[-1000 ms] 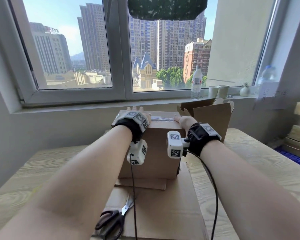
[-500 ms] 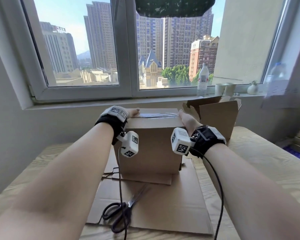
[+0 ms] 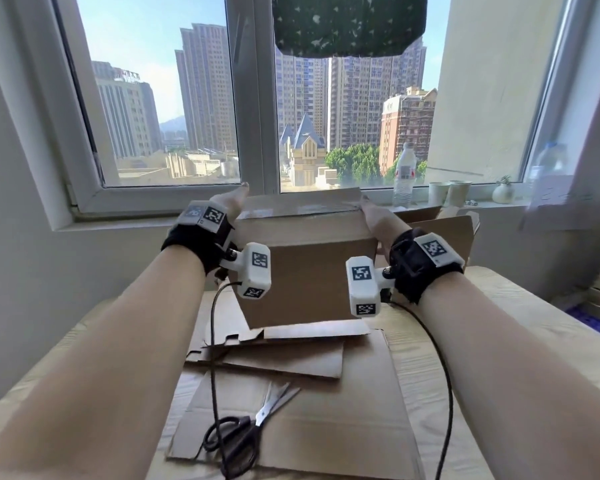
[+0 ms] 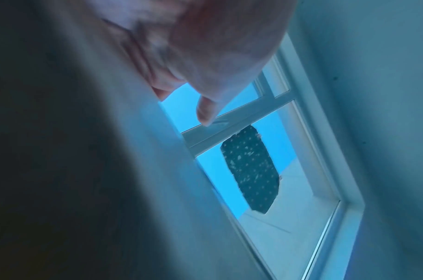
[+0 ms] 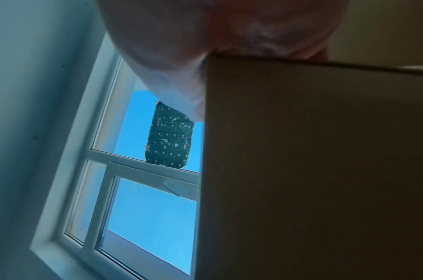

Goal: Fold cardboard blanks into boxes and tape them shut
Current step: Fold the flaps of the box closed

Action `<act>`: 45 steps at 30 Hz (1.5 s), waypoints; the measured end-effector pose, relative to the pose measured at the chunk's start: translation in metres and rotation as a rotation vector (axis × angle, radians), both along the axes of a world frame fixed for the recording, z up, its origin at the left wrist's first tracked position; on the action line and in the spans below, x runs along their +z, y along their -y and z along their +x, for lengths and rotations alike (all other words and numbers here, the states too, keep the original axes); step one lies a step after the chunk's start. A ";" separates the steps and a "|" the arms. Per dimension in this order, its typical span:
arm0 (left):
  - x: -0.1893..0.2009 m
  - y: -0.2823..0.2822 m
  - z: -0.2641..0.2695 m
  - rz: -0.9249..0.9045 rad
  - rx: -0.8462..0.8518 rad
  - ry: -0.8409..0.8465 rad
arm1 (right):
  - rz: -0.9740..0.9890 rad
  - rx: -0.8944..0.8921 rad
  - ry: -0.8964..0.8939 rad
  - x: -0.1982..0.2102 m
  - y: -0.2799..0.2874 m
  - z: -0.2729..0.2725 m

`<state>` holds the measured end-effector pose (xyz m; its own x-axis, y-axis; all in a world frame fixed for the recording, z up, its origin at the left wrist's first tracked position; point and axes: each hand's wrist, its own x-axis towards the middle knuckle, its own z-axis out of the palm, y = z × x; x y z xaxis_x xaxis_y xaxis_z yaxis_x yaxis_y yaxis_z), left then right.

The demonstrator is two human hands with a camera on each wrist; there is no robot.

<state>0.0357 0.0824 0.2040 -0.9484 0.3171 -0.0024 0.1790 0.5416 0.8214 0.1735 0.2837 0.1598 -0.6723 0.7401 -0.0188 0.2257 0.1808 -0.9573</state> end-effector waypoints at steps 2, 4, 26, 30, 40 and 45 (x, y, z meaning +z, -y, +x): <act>0.016 0.004 -0.001 0.024 -0.004 -0.054 | 0.051 0.024 -0.086 0.009 0.002 0.005; 0.031 0.008 0.000 0.072 0.016 -0.101 | 0.110 0.035 -0.195 0.021 0.009 0.011; -0.066 -0.061 0.041 0.594 -0.201 -0.085 | 0.120 -0.438 -0.445 -0.038 -0.024 0.065; -0.087 -0.084 0.072 0.572 -0.244 -0.050 | 0.123 -0.535 -0.196 -0.069 -0.048 0.092; -0.146 -0.161 0.136 0.387 -0.408 -0.047 | -0.050 -0.754 -0.104 -0.141 -0.101 0.152; -0.185 -0.196 0.154 0.302 -0.479 0.029 | -0.078 -0.772 -0.076 -0.168 -0.131 0.163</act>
